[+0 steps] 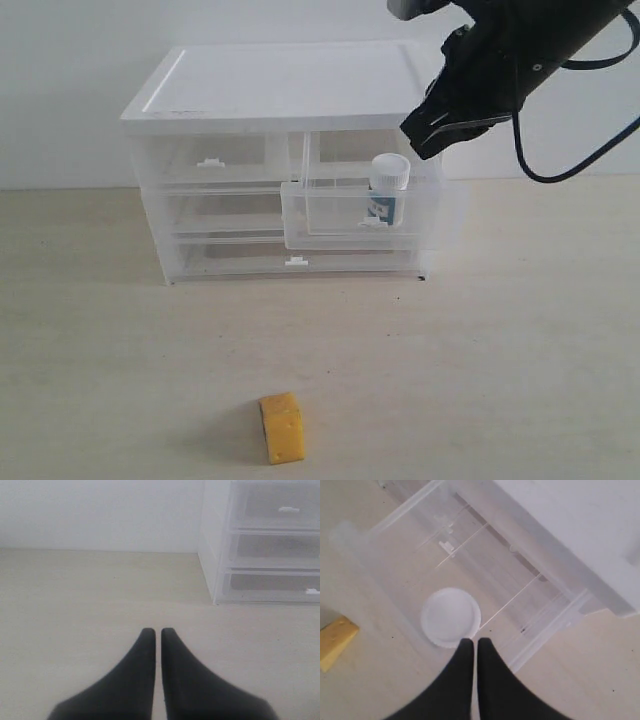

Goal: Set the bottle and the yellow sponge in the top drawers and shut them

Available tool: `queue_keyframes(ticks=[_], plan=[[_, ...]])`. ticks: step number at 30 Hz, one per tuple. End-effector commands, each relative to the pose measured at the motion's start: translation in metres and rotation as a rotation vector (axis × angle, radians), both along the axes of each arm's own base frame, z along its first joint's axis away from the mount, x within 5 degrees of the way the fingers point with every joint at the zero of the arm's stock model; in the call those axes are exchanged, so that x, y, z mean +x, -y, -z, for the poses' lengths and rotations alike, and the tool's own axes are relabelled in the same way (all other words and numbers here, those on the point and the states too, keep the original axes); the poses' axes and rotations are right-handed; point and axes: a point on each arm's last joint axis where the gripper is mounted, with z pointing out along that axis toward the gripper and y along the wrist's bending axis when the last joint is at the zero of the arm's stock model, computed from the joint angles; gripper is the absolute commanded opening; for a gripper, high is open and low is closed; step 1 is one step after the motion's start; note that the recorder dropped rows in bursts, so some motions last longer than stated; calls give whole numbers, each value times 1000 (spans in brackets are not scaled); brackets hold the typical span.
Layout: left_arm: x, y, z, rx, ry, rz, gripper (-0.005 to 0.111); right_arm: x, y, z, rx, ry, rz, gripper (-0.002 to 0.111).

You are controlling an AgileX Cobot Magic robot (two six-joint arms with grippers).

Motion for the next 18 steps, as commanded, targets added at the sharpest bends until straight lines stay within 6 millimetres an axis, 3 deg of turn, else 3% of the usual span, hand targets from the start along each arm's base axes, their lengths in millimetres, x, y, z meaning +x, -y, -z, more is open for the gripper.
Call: queue_keyframes(ticks=[1,9,18], plan=[[0,0,1,-7,6,-2,4,9,-1,5,-18,2,-1,0],[0,0,1,-7,6,-2,4,17,-5,17,-10,-13,7,0],[0,0,1,-7,6,-2,4,20,-23,11,215,-16,-9,0]])
